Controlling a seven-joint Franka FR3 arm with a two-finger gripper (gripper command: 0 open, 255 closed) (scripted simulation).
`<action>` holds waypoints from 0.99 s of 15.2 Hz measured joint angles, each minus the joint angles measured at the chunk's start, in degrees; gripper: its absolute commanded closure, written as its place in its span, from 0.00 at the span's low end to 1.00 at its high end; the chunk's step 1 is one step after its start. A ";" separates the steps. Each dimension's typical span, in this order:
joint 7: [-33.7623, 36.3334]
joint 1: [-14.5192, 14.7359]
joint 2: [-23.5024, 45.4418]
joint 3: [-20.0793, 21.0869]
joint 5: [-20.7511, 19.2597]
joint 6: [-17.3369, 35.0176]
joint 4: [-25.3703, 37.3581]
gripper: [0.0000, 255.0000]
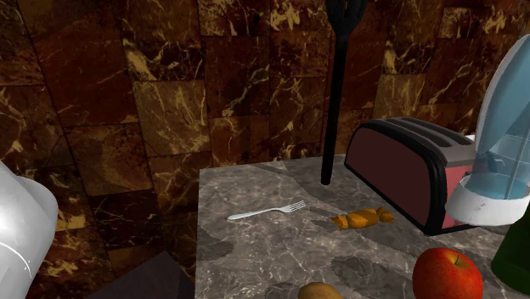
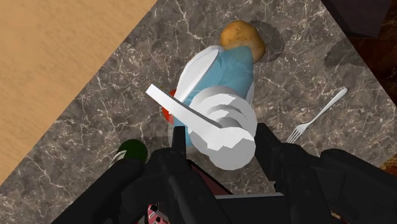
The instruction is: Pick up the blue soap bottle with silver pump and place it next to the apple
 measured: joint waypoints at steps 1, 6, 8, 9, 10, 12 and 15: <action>0.04 0.06 -0.44 0.05 -0.12 0.88 -1.30 1.00; 0.45 0.36 -3.09 0.38 -0.80 5.59 -8.58 1.00; 0.53 0.41 -3.92 0.45 -1.01 7.24 -11.03 1.00; 0.61 0.45 -4.17 0.50 -1.06 8.26 -12.28 1.00; 0.61 0.45 -4.56 0.52 -1.15 9.24 -13.65 1.00; 0.70 0.48 -5.23 0.58 -1.32 10.77 -15.82 1.00; 0.77 0.50 -5.87 0.63 -1.47 13.40 -19.07 1.00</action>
